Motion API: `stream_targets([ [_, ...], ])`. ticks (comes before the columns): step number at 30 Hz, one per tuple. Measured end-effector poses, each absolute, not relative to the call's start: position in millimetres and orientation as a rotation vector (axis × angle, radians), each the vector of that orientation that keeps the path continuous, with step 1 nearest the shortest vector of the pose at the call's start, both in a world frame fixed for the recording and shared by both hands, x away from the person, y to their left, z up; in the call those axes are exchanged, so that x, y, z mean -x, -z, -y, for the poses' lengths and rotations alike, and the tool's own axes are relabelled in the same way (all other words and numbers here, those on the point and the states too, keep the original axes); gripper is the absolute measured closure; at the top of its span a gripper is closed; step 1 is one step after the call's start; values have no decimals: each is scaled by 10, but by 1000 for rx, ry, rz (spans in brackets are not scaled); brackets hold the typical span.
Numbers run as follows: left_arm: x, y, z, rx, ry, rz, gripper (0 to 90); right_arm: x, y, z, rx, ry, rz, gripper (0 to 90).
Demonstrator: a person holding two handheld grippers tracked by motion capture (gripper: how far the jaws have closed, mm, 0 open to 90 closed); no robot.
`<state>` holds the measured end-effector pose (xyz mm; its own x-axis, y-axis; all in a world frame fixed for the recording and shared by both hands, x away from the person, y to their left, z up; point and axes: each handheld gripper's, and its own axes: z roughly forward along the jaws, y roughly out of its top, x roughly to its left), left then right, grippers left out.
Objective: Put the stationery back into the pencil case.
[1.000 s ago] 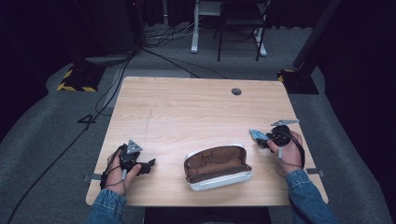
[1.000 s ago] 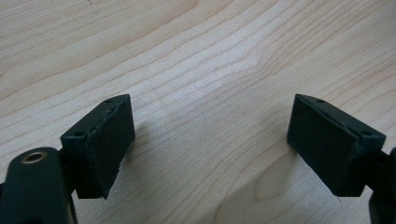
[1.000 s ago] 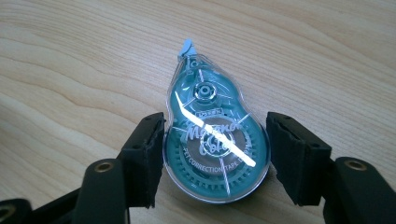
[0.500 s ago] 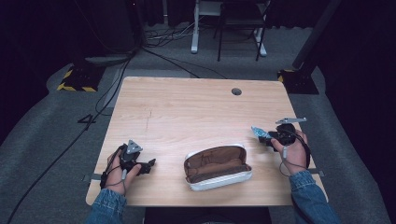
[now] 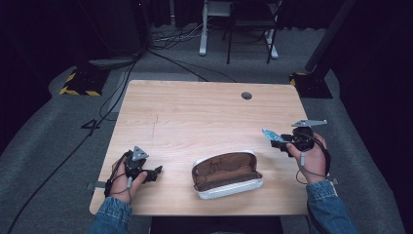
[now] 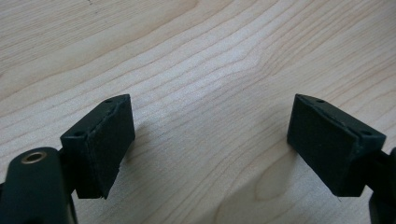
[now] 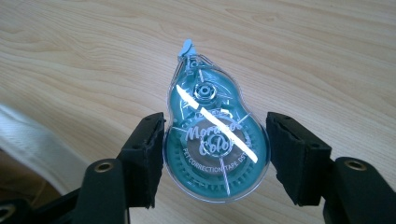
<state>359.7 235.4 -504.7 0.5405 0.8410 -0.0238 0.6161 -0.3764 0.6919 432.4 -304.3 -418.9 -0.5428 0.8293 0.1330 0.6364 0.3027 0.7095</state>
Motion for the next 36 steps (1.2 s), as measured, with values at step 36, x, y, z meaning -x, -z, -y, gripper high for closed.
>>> stream_targets([
  [36, -3609, 5047, -2352, -2126, -441, -1165, 148, -3750, 3602, 2350, -983, -1188, -2571, 395],
])
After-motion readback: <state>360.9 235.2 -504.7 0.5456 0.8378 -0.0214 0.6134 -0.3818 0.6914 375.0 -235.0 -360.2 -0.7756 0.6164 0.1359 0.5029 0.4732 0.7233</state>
